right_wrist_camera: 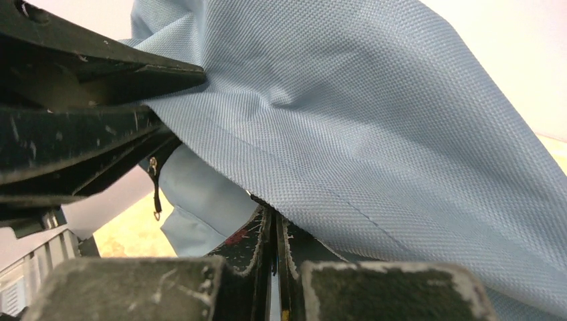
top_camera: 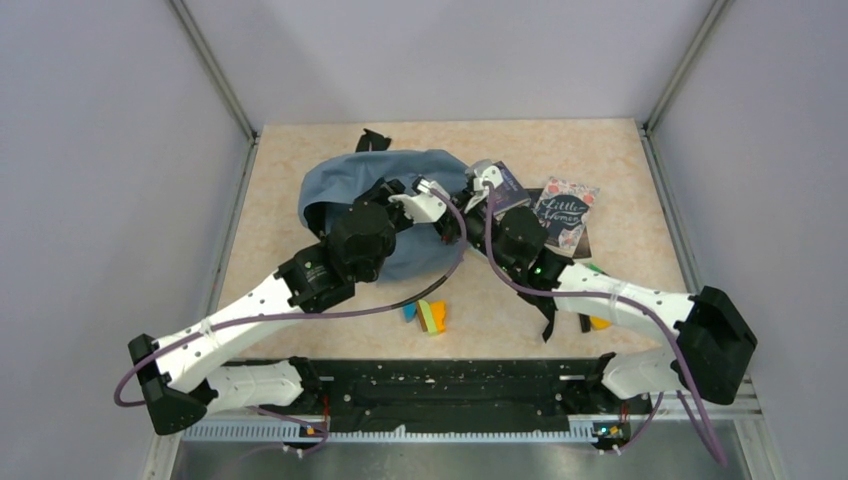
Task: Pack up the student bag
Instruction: Unzip the student bag at the center of the board.
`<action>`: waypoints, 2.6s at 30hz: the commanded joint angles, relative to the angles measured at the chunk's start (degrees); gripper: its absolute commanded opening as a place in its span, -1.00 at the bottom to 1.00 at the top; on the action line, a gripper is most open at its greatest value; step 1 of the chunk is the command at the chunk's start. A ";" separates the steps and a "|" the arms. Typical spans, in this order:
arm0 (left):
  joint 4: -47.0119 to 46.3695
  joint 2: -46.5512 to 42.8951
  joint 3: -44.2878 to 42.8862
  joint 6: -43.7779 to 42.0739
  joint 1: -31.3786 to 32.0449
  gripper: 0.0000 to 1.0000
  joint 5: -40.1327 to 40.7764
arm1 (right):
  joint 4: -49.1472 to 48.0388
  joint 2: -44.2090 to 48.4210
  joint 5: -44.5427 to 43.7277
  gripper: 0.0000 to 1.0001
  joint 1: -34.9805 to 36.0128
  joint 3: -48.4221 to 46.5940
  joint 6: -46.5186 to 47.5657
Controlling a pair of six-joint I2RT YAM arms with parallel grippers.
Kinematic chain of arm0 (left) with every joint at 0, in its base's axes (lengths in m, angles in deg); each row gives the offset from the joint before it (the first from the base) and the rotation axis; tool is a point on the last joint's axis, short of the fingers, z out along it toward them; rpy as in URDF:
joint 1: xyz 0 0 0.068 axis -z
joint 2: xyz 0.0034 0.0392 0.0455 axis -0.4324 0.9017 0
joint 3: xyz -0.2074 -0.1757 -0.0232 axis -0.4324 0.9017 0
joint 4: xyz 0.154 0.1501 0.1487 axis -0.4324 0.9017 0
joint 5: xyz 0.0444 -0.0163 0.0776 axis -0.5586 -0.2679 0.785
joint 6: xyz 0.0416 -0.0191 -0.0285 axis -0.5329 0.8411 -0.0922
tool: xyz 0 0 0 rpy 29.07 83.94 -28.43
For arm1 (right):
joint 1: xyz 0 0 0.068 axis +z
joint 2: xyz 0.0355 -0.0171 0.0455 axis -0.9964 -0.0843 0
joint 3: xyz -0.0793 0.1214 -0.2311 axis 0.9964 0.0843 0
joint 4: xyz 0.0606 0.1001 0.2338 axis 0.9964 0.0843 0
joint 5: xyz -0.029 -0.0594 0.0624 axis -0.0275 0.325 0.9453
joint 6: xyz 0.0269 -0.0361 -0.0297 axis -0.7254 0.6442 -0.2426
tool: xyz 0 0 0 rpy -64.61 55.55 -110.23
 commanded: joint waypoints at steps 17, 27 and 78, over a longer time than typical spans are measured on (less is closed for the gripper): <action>-5.15 -6.60 -1.79 9.17 -5.09 -1.00 3.24 | 1.37 8.64 -6.87 -1.00 -0.81 4.94 0.52; -1.36 -8.82 -6.00 17.36 -9.39 -1.00 0.39 | 4.28 8.46 -7.00 -1.00 -4.81 5.98 -2.08; 10.51 -5.11 -13.52 32.45 -10.97 -1.00 -13.68 | -8.05 20.85 25.77 0.52 -12.52 16.42 14.15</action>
